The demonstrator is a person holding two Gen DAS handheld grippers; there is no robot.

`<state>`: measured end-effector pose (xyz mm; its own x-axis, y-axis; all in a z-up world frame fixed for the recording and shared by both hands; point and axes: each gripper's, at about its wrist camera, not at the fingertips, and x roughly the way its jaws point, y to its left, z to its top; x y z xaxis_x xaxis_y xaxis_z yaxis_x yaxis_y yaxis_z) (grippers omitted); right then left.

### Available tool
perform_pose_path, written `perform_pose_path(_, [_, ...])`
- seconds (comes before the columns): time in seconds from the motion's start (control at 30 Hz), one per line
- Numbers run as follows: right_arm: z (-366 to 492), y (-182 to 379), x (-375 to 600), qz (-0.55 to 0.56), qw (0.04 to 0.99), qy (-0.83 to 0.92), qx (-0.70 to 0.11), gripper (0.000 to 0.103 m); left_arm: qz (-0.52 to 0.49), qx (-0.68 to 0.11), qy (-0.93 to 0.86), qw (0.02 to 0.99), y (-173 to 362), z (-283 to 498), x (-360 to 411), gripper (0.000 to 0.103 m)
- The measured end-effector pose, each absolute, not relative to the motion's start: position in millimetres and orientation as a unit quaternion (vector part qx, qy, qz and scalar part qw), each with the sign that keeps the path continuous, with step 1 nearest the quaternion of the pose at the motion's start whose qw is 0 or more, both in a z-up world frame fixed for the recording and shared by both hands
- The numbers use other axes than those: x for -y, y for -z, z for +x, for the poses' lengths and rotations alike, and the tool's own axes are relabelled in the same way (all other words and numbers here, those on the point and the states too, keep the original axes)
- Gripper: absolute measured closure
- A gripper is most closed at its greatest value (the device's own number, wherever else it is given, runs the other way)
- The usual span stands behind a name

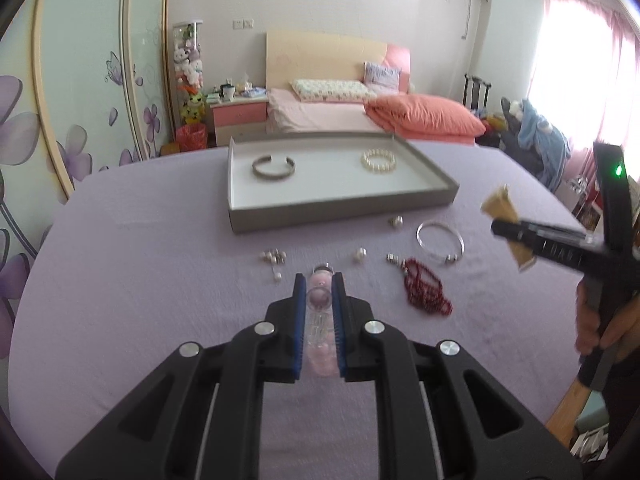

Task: Organize jewelry
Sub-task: 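Grasp the pink beaded bracelet with the left tool while the right tool holds the watch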

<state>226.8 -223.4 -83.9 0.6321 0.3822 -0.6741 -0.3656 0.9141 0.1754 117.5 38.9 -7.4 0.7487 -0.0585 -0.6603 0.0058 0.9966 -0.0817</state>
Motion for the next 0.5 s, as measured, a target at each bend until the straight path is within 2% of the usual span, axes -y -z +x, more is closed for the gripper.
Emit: perform_pose_path(0.5, [224, 77, 215, 0.013, 0.902, -0.225, -0.369, 0.071, -0.059, -0.312, -0.002, 0.948, -29, 124, -56, 0.09])
